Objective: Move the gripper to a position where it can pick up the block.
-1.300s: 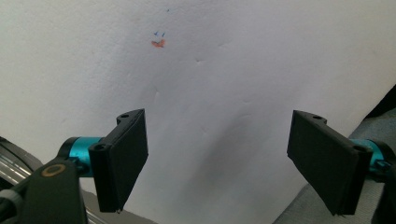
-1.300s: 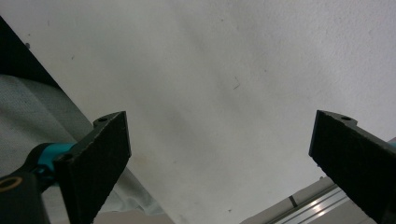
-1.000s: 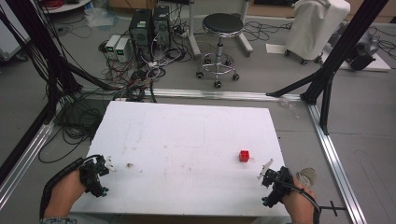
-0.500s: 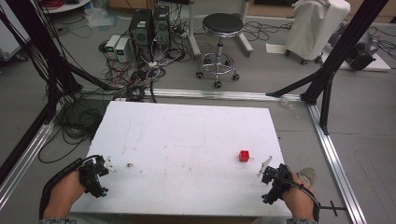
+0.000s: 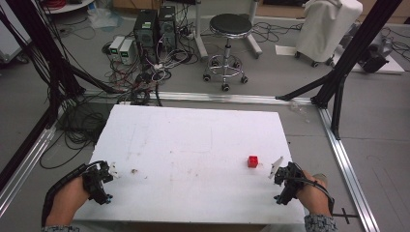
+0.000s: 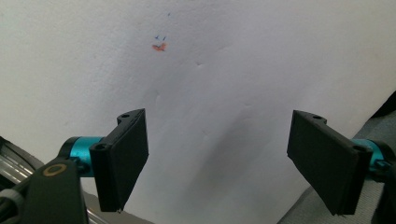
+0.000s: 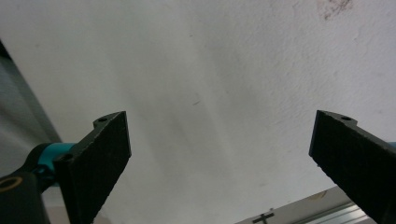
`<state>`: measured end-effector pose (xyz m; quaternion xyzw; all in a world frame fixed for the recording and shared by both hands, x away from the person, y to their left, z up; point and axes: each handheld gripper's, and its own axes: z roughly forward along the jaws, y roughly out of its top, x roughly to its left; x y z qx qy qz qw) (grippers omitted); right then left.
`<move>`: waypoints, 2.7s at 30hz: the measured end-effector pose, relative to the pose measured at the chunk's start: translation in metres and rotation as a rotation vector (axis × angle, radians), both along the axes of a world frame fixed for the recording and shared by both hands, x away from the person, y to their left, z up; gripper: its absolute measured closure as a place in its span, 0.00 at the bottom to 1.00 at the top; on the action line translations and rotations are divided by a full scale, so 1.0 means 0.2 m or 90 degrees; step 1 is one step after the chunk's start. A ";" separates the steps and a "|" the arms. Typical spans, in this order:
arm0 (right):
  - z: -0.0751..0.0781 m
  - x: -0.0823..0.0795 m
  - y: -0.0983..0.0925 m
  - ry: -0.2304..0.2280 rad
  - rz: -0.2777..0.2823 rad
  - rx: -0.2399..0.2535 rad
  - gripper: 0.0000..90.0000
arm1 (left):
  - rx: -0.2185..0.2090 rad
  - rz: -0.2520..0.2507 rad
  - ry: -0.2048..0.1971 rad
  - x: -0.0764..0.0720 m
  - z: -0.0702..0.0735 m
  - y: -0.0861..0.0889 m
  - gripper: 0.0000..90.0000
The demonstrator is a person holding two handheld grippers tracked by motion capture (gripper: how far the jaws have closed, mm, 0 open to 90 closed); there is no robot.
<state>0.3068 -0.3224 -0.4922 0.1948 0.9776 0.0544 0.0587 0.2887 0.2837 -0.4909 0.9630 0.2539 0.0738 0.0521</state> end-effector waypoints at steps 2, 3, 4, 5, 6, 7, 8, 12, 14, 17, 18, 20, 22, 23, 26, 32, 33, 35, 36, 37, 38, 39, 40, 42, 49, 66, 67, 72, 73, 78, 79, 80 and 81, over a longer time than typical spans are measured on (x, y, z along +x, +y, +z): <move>0.00 0.02 0.00 -0.001 0.017 0.001 0.05 | 0.001 0.002 0.001 0.00 0.00 0.00 0.23; 0.00 0.03 0.00 0.000 0.021 0.002 0.05 | 0.000 0.002 0.000 0.00 0.00 0.00 0.23; 0.00 0.04 0.00 -0.001 0.025 0.001 0.05 | 0.000 0.002 0.002 0.00 0.00 0.00 0.23; 0.00 0.05 0.00 0.000 0.030 0.002 0.05 | 0.000 0.002 0.002 0.00 0.00 0.00 0.23; 0.00 0.06 0.00 0.000 0.034 0.001 0.05 | 0.000 0.002 0.002 0.00 0.00 0.00 0.23; 0.01 0.07 0.00 -0.001 0.037 0.000 0.05 | -0.001 0.002 0.003 0.00 0.00 0.00 0.23; 0.01 0.08 0.00 -0.002 0.041 0.002 0.05 | -0.002 0.001 0.004 0.00 -0.01 0.00 0.23; 0.02 0.12 0.00 -0.001 0.056 -0.001 0.05 | -0.001 -0.001 0.003 0.00 -0.01 -0.01 0.23; 0.02 0.15 0.01 0.000 0.058 -0.005 0.05 | -0.001 -0.002 0.001 0.00 -0.01 -0.01 0.23; 0.04 0.18 0.01 0.001 0.067 -0.005 0.05 | 0.000 -0.002 0.002 0.00 -0.01 -0.01 0.23; 0.04 0.19 0.02 -0.002 0.068 -0.004 0.05 | 0.000 -0.002 0.002 0.00 -0.01 -0.01 0.23; 0.05 0.21 0.02 0.005 0.068 0.000 0.05 | 0.000 -0.005 0.004 0.00 -0.01 -0.01 0.23; 0.05 0.23 0.02 0.003 0.072 -0.009 0.05 | 0.000 -0.005 0.004 0.00 -0.01 -0.01 0.23; 0.05 0.24 0.02 0.005 0.071 -0.009 0.05 | 0.000 -0.006 0.004 0.00 -0.01 -0.01 0.23; 0.06 0.27 0.03 0.008 0.073 -0.002 0.05 | 0.002 -0.009 0.005 0.00 -0.02 -0.02 0.23; 0.08 0.33 0.05 0.003 0.105 -0.005 0.05 | 0.002 -0.010 0.006 0.00 -0.02 -0.02 0.23; 0.08 0.33 0.05 0.003 0.105 -0.005 0.05 | 0.003 -0.010 0.006 0.00 -0.02 -0.02 0.23; 0.09 0.36 0.06 0.000 0.120 -0.009 0.05 | 0.004 -0.010 0.006 0.00 -0.03 -0.03 0.23; 0.10 0.37 0.07 0.001 0.126 -0.009 0.05 | 0.005 -0.010 0.006 0.00 -0.03 -0.03 0.23; 0.10 0.38 0.08 0.004 0.128 -0.009 0.05 | 0.006 -0.010 0.006 0.00 -0.03 -0.03 0.23; 0.10 0.38 0.08 0.004 0.128 -0.009 0.05 | 0.007 -0.011 0.006 0.00 -0.03 -0.03 0.23; 0.11 0.40 0.08 0.002 0.143 -0.010 0.05 | 0.006 -0.011 0.008 0.00 -0.03 -0.03 0.23; 0.11 0.41 0.09 0.006 0.144 -0.007 0.05 | 0.010 -0.016 0.011 0.01 -0.03 -0.03 0.23; 0.11 0.43 0.10 0.009 0.152 -0.009 0.05 | 0.011 -0.016 0.011 0.01 -0.03 -0.03 0.23; 0.12 0.47 0.13 0.017 0.162 -0.017 0.05 | 0.010 -0.011 0.010 0.01 -0.03 -0.03 0.23; 0.10 0.56 0.26 0.027 0.204 -0.017 0.05 | 0.008 -0.013 0.010 0.01 -0.03 -0.04 0.23; 0.09 0.57 0.28 0.034 0.208 -0.014 0.05 | 0.008 -0.013 0.010 0.01 -0.03 -0.04 0.23; 0.07 0.59 0.32 0.036 0.220 -0.020 0.05 | 0.007 -0.013 0.009 0.01 -0.03 -0.03 0.23; 0.07 0.59 0.32 0.036 0.220 -0.020 0.05 | 0.008 -0.013 0.009 0.01 -0.03 -0.03 0.23; 0.04 0.60 0.35 0.046 0.224 -0.031 0.05 | 0.010 -0.015 0.011 0.01 -0.03 -0.03 0.23; 0.03 0.60 0.36 0.046 0.225 -0.031 0.05 | 0.010 -0.015 0.011 0.01 -0.03 -0.03 0.23; 0.03 0.60 0.36 0.049 0.225 -0.030 0.05 | 0.011 -0.016 0.012 0.01 -0.03 -0.03 0.23; 0.02 0.61 0.36 0.051 0.227 -0.033 0.05 | 0.011 -0.016 0.012 0.01 -0.03 -0.03 0.23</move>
